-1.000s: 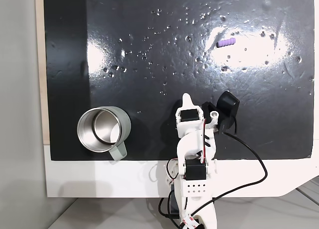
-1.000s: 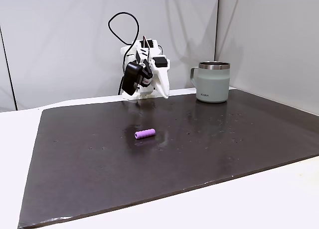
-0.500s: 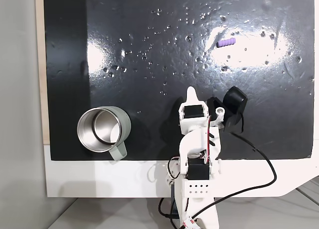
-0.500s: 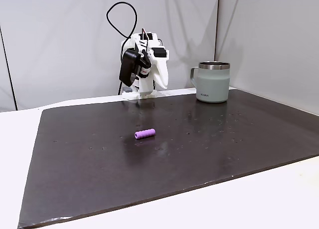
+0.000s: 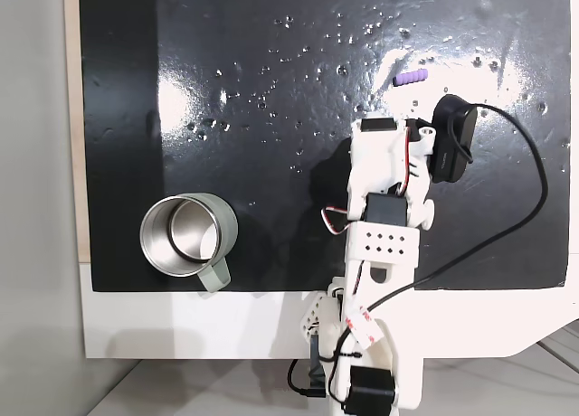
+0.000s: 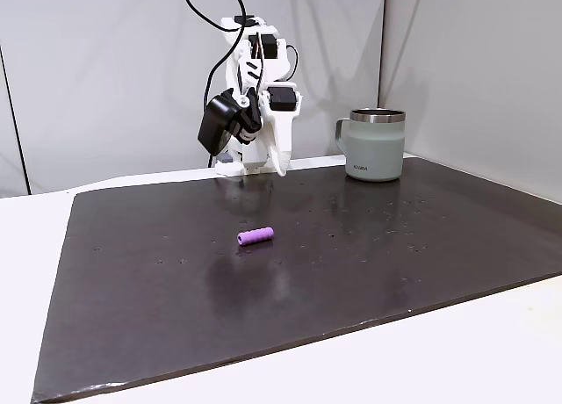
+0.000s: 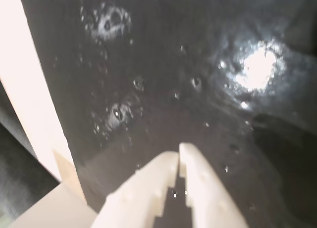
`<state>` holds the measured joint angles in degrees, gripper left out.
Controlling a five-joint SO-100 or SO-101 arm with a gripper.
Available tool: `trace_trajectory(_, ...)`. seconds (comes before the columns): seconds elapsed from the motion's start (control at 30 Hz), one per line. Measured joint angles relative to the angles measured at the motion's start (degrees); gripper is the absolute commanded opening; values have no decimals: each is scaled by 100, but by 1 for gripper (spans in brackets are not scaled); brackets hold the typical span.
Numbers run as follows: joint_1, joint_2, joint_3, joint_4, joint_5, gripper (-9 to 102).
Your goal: Grasp a pengrip and put it in the cup.
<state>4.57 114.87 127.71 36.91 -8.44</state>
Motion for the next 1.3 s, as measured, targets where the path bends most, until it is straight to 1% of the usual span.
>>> trace_trajectory(0.07,88,-519,-483,158,0,3)
trace_trajectory(0.2,211,-1450,-1433,562,-88,12)
trace_trajectory(0.3,272,-2039,-2083,993,-193,17)
trace_trajectory(0.53,457,-3094,-3366,1573,-554,23)
trace_trajectory(0.67,598,-3234,-3771,1890,-844,23)
trace_trajectory(0.8,773,-3463,-3806,1916,-1081,23)
trace_trajectory(0.97,1020,-3806,-3894,1749,-1204,23)
trace_trajectory(1.3,993,-4280,-4245,1415,-1433,23)
